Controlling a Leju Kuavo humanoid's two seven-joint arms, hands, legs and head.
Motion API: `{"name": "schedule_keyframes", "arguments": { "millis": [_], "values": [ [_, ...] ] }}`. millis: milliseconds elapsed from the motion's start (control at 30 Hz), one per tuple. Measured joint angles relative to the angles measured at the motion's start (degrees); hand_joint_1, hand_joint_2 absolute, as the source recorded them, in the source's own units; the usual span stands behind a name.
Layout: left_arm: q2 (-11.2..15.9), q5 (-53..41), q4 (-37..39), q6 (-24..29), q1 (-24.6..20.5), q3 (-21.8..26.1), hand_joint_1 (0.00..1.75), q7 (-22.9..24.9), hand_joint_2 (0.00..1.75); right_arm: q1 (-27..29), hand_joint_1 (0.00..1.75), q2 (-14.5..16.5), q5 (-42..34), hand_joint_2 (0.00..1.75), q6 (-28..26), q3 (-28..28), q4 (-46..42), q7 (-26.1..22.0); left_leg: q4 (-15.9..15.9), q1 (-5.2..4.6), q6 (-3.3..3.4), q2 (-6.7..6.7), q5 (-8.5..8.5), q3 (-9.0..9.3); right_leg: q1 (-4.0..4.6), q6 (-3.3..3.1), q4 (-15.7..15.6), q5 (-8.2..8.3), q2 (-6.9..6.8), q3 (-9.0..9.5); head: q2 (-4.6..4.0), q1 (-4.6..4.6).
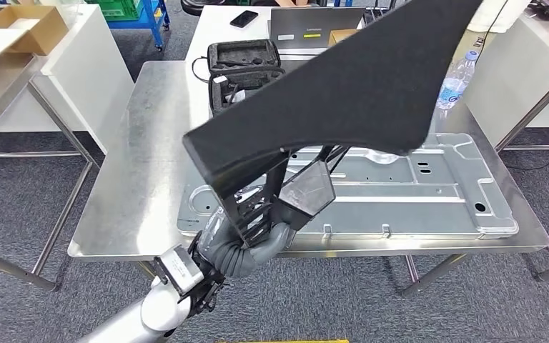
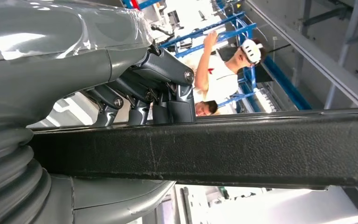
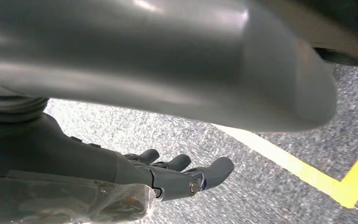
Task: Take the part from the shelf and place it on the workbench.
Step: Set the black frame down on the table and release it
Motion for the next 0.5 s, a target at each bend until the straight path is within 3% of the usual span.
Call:
{"name": "schedule_keyframes", "arguments": {
  "millis": [33,67,100,167,200,233,367,433,500],
  "values": [
    [-0.1,-0.2,0.3,0.2,0.0,-0.1,1.75,0.0,1.75,0.0,0.00,0.0,0.0,0.00,0.0,0.0,0.0,0.1,0.0,0.05,-0.02,-0.01,-0.03,0.01,-0.25,0.30,2.5,-0.54,-0.01,-1.25,0.00,0.00],
    [-0.2,-0.5,0.6,0.4,0.0,-0.3,1.75,0.0,1.75,0.1,0.00,-0.1,0.1,0.00,0.0,0.0,0.0,0.2,0.1,0.14,-0.08,-0.03,-0.09,0.03,-0.51,0.60,2.6,0.09,-0.02,-1.40,0.00,0.00],
    [-0.3,-0.8,0.8,0.7,0.0,-0.4,1.75,0.0,1.75,0.1,0.00,-0.1,0.1,0.00,0.1,0.0,0.0,0.3,0.1,0.28,-0.24,-0.09,-0.20,0.09,-0.80,0.91,0.2,1.80,-0.05,-0.28,0.00,0.00],
    [-0.8,-1.6,1.4,1.6,-0.3,-0.7,1.75,-0.2,1.75,0.0,0.00,-0.2,0.5,0.00,0.3,0.0,0.0,0.4,0.6,0.47,-0.85,-0.25,-0.61,0.14,-1.32,1.57,-8.4,5.74,-0.09,3.95,-0.01,0.04],
    [-1.0,-2.0,1.7,1.9,-0.5,-0.9,1.75,-0.3,1.75,-0.1,0.00,-0.2,0.7,0.00,0.5,0.1,0.0,0.4,0.8,0.43,-1.20,-0.32,-0.82,0.06,-1.42,1.55,-11.7,6.87,0.01,5.51,-0.01,0.06],
    [-1.3,-2.4,2.0,2.2,-0.8,-1.0,1.75,-0.4,1.75,-0.2,0.00,-0.2,0.9,0.00,0.7,0.2,0.0,0.5,1.0,0.29,-1.51,-0.38,-0.94,-0.06,-1.42,1.35,-13.5,7.23,0.14,6.28,-0.01,0.06],
    [-2.2,-2.9,3.5,2.7,-1.8,-1.3,1.75,-0.7,1.75,-0.4,0.00,-0.2,1.6,0.00,1.0,0.8,0.0,0.8,1.6,0.48,-2.28,-0.36,-1.52,-0.51,-1.12,-0.38,-13.8,7.14,0.41,6.17,0.00,-0.04],
    [-2.4,-3.2,4.4,2.9,-2.4,-1.3,1.75,-0.9,1.75,-0.7,0.00,-0.3,1.8,0.00,1.0,0.9,0.0,0.8,6.5,0.63,-2.64,-0.32,-4.27,-2.73,-1.14,-1.12,-13.9,7.19,0.39,6.23,0.00,-0.12],
    [-2.6,-3.4,5.5,3.2,-3.0,-1.3,1.75,-1.0,1.75,-0.8,0.00,-0.4,2.0,0.00,1.2,1.0,0.0,0.9,15.3,0.63,-2.77,-0.31,-7.97,-6.87,-0.94,-1.48,-13.9,7.12,0.35,6.25,-0.01,-0.19]
  ]
}}
